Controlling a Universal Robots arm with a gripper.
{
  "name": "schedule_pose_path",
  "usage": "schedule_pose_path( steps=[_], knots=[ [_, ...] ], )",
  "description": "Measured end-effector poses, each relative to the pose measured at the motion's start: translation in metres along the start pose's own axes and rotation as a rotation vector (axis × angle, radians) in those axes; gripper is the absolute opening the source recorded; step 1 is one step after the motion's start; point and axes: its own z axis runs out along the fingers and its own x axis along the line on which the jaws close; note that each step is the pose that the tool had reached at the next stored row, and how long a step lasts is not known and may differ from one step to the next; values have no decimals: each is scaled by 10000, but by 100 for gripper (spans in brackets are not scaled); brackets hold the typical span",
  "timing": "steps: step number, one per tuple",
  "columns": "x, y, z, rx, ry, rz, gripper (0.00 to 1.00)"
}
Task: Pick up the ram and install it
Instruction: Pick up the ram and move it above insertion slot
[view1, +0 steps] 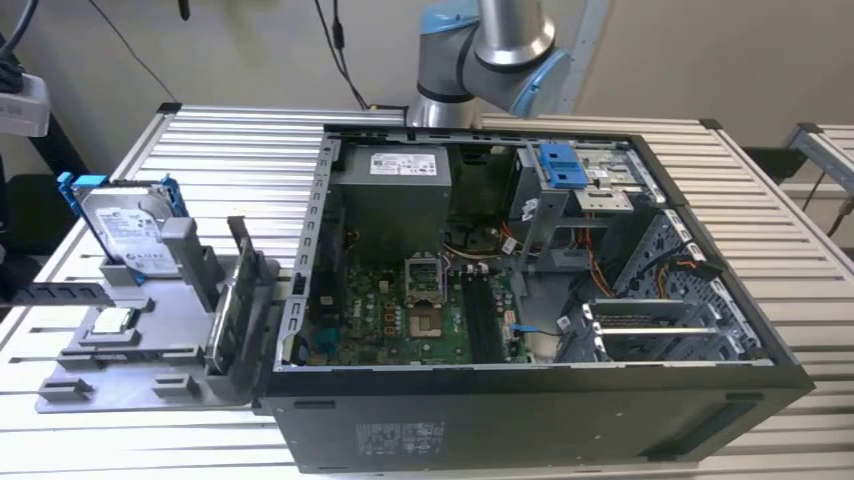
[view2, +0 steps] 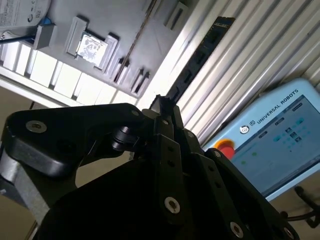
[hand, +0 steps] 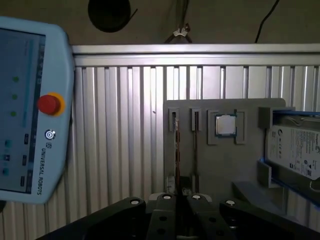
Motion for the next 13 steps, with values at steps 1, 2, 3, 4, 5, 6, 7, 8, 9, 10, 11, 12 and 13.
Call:
schedule_pose_path(
  steps=[1, 2, 3, 4, 5, 6, 7, 8, 9, 10, 11, 12, 13],
  knots=[
    [0, 0, -8, 0, 0, 0, 14],
    [0, 0, -15, 0, 0, 0, 14],
    [0, -1, -22, -1, 1, 0, 14],
    [0, -1, -28, 0, 0, 0, 14],
    [0, -1, -39, 0, 1, 0, 14],
    [0, -1, -53, -1, 2, 0, 14],
    [0, -1, -69, -2, 2, 0, 14],
    [1, -1, -83, 0, 0, 1, 14],
    [1, -2, -100, 0, 0, 0, 14],
    [1, -2, -118, -1, 1, 1, 14],
    [1, -2, -136, -1, 1, 1, 14],
    [1, -2, -148, 0, 0, 0, 14],
    [1, -2, -151, 0, 0, 0, 14]
  ],
)
